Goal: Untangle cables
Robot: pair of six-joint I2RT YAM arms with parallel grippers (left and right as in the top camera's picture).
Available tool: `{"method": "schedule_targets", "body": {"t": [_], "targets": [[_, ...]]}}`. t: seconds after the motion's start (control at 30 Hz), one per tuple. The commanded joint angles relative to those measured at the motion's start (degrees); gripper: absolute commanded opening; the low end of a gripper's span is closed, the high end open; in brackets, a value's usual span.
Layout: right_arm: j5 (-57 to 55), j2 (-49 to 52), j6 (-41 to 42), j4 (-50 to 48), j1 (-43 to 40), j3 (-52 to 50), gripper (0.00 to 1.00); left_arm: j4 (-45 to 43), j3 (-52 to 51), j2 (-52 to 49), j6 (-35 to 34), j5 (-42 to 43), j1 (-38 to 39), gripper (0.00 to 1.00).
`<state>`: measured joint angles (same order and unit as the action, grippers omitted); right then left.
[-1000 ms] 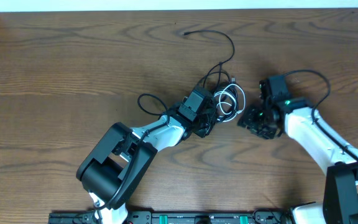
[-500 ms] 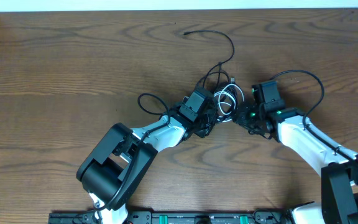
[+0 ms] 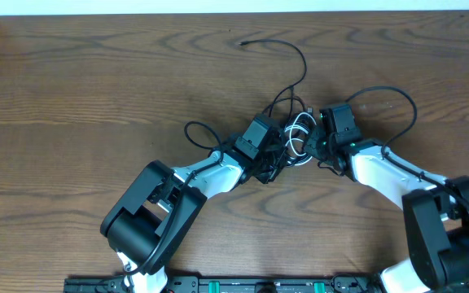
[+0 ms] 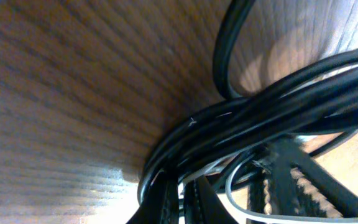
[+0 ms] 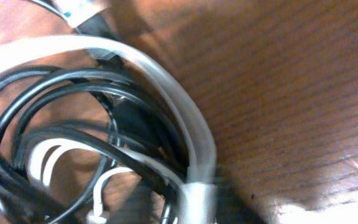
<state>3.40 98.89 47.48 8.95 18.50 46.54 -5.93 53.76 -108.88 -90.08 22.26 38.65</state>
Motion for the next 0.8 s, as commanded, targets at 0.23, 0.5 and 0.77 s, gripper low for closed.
{"method": "schedule_targets", "body": {"t": [0.23, 0.5, 0.77], "targets": [[-7.1, 6.0, 1.7, 9.9, -2.1, -1.2, 0.01, 1.2, -2.6, 1.1, 15.0, 4.4, -8.9, 0.07], [-19.3, 6.0, 1.7, 15.6, -2.6, -1.2, 0.01, 5.3, -2.6, 7.3, 20.5, 4.1, -18.4, 0.07], [14.8, 6.0, -40.2, -1.7, -2.0, -1.2, 0.01, 10.9, -2.6, 11.0, 37.2, 4.3, -21.3, 0.07]]}}
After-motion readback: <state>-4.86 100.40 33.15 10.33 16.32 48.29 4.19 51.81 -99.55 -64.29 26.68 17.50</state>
